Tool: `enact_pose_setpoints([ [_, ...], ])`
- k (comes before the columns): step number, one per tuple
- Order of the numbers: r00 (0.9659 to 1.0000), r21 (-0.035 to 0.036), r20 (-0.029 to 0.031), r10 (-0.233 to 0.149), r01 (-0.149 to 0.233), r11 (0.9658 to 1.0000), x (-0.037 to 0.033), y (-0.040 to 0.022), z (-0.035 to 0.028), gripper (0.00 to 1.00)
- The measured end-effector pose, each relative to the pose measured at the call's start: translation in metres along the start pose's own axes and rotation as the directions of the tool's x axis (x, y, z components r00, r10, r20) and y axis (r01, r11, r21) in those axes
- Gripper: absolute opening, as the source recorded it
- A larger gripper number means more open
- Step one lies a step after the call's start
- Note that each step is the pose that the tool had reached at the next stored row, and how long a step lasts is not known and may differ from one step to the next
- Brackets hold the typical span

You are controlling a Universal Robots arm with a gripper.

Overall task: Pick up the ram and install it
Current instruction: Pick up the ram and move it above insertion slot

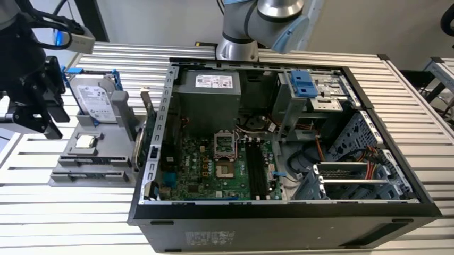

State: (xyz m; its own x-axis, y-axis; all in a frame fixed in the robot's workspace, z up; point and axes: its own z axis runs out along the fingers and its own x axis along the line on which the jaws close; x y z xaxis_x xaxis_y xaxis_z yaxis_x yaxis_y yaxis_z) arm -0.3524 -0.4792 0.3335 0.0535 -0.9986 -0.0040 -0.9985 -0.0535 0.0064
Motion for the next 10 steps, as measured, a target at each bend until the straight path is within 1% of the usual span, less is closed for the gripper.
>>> enact_pose_setpoints([
  [4,1.0,-0.0001,0.0001,0.009,-0.009,1.0,0.0001,-0.0004,0.0073,1.0],
  [7,0.9995,0.0001,0.0002,0.032,-0.032,0.9995,0.0001,-0.0007,0.0123,1.0],
  [10,0.9989,0.0001,0.0003,0.048,-0.048,0.9989,0.0001,-0.0008,0.0159,1.0],
])
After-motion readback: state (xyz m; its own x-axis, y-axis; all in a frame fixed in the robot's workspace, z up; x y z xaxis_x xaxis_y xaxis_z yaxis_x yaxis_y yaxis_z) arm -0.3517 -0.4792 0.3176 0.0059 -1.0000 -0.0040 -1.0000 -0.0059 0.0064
